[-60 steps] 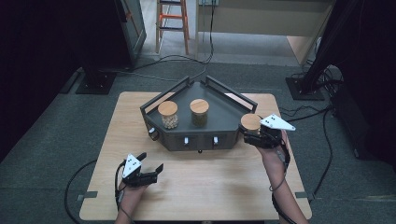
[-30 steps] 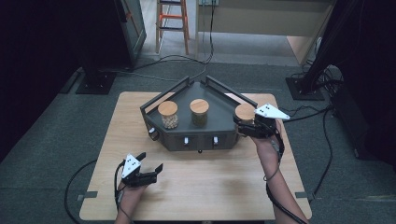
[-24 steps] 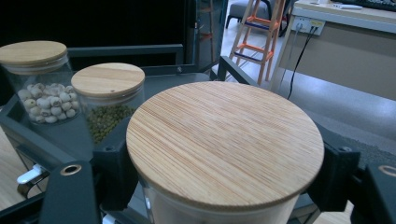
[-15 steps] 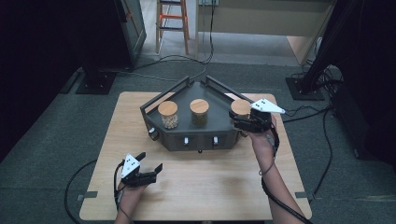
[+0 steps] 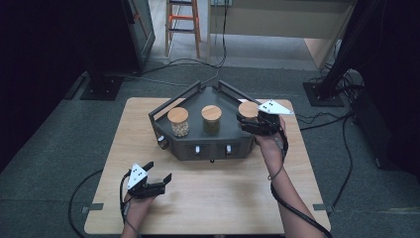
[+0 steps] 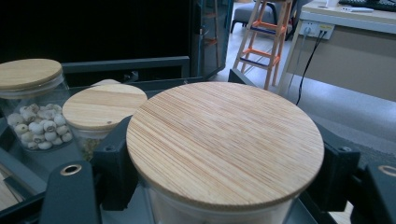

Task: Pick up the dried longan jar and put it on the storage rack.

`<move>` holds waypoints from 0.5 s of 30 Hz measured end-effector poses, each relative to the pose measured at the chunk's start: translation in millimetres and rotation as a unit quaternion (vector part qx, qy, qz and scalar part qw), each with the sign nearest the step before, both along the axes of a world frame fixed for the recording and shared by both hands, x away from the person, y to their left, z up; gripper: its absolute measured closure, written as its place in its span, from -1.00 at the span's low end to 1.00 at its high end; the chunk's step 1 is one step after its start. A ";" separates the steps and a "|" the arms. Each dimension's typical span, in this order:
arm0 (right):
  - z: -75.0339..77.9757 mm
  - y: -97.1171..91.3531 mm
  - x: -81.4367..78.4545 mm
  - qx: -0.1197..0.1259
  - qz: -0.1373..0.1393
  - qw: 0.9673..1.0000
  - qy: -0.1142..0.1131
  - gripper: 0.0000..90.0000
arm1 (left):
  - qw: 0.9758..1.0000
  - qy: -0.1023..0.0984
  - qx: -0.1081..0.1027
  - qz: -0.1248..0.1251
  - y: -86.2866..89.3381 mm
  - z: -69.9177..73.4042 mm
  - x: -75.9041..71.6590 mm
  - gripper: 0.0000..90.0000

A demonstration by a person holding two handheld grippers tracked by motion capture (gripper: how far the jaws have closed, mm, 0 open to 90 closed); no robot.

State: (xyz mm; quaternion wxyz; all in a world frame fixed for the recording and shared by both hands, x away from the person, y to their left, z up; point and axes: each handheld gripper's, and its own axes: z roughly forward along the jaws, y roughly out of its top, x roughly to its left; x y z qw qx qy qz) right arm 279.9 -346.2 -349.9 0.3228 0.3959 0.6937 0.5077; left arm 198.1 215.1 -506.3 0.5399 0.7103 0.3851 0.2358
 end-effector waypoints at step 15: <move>-13.5 3.1 11.9 0.005 -0.001 1.000 0.006 -0.44 | 1.000 0.000 -0.004 -0.008 -2.4 -0.8 0.5 -0.76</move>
